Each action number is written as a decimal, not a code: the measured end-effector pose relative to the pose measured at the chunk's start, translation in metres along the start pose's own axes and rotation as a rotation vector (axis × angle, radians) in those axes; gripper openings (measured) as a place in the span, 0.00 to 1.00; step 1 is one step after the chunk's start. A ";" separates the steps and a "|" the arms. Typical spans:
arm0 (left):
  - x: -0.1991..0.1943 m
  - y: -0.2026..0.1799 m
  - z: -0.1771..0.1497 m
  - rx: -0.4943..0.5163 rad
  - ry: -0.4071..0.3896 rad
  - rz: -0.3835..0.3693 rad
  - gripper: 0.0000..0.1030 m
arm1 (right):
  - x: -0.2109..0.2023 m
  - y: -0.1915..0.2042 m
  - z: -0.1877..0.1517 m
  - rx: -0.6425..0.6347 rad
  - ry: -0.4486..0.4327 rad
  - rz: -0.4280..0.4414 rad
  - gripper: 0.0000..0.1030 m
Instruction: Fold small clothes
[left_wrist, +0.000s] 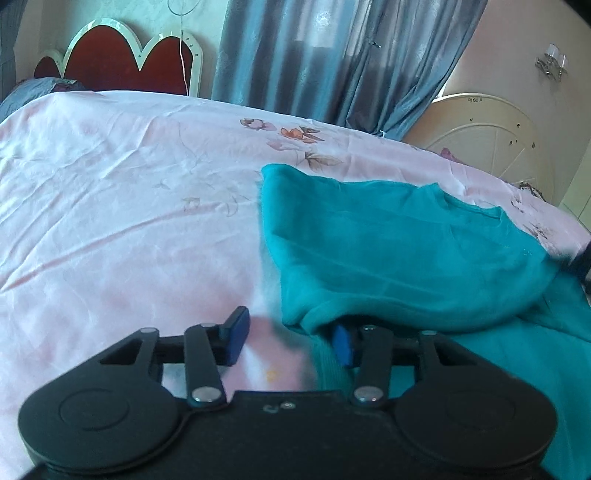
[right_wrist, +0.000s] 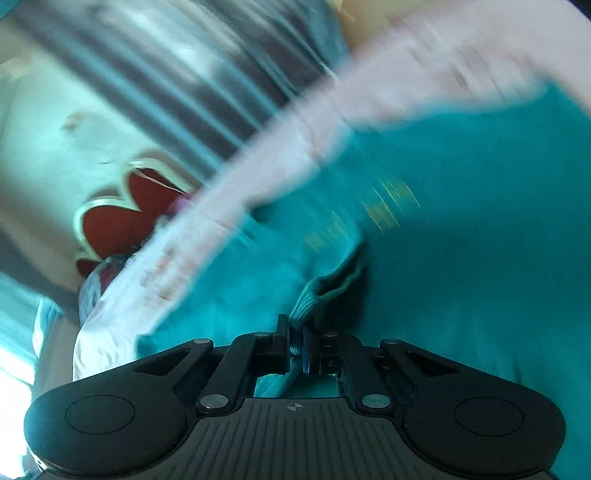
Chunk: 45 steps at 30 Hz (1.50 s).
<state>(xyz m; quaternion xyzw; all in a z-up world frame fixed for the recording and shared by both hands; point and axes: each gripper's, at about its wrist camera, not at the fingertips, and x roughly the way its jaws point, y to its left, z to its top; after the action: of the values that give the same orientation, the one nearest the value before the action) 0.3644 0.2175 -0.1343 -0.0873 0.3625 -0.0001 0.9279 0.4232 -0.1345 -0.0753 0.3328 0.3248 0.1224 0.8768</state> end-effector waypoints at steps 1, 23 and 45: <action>0.000 0.001 0.000 -0.004 -0.001 -0.001 0.44 | -0.012 0.003 0.004 -0.005 -0.054 0.020 0.04; -0.007 0.004 -0.004 -0.050 -0.020 -0.028 0.39 | -0.006 -0.043 0.002 -0.146 0.070 -0.242 0.05; -0.034 -0.027 0.016 0.070 -0.085 -0.168 0.47 | -0.032 -0.027 -0.004 -0.284 -0.005 -0.272 0.37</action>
<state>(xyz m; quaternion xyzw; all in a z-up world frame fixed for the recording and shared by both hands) 0.3516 0.1958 -0.0958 -0.0848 0.3139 -0.0871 0.9416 0.3965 -0.1665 -0.0804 0.1591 0.3443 0.0466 0.9241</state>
